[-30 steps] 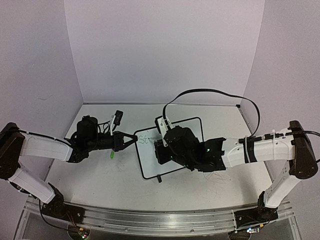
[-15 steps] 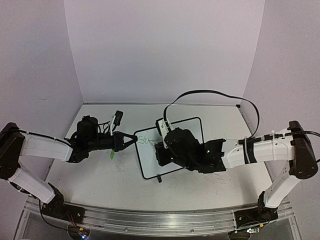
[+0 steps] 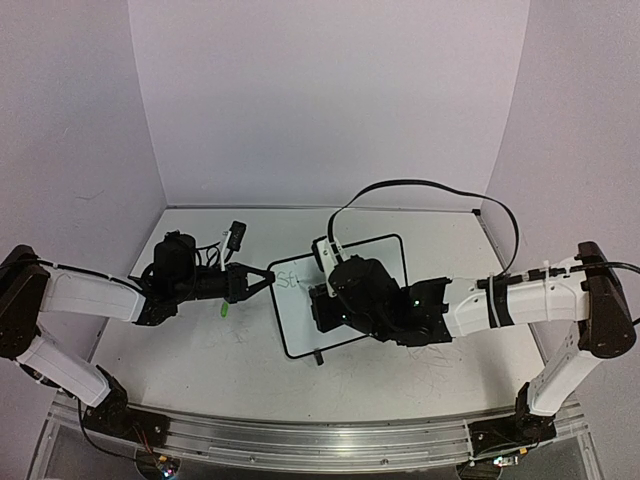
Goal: Write a sentence on the whiteboard
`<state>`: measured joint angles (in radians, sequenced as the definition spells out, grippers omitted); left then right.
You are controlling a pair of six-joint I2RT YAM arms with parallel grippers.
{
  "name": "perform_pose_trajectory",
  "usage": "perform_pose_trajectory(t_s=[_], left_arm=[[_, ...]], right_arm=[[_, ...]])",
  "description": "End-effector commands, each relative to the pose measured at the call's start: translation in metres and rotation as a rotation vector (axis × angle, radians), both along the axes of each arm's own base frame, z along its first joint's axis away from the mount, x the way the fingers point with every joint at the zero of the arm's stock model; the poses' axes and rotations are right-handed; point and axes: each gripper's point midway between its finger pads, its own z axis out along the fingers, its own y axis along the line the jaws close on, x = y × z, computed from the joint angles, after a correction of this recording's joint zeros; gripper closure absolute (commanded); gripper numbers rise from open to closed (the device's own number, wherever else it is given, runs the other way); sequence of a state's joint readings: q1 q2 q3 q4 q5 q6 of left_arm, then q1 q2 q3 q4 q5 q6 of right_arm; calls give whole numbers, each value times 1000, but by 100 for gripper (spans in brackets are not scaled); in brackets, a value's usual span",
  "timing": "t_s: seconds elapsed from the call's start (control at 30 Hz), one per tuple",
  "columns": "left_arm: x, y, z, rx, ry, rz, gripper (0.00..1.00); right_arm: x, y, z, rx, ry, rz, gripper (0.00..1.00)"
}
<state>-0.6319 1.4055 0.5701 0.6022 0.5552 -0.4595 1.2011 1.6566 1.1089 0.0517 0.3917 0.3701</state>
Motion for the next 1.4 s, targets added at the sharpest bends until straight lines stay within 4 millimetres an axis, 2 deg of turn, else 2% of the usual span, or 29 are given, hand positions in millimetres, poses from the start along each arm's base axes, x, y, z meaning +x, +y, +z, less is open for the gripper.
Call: perform_pose_trajectory(t_s=[0.0, 0.23, 0.7, 1.37], left_arm=[[6, -3, 37, -59, -92, -5, 100], [6, -3, 37, -58, -94, -4, 100], [5, -2, 36, -56, -91, -4, 100], [4, -1, 34, -53, -88, -2, 100]], right_arm=[[-4, -8, -2, 1, 20, -4, 100], [-4, -9, -6, -3, 26, -11, 100], [10, -1, 15, 13, -43, -45, 100], [22, -2, 23, 16, -68, -84, 100]])
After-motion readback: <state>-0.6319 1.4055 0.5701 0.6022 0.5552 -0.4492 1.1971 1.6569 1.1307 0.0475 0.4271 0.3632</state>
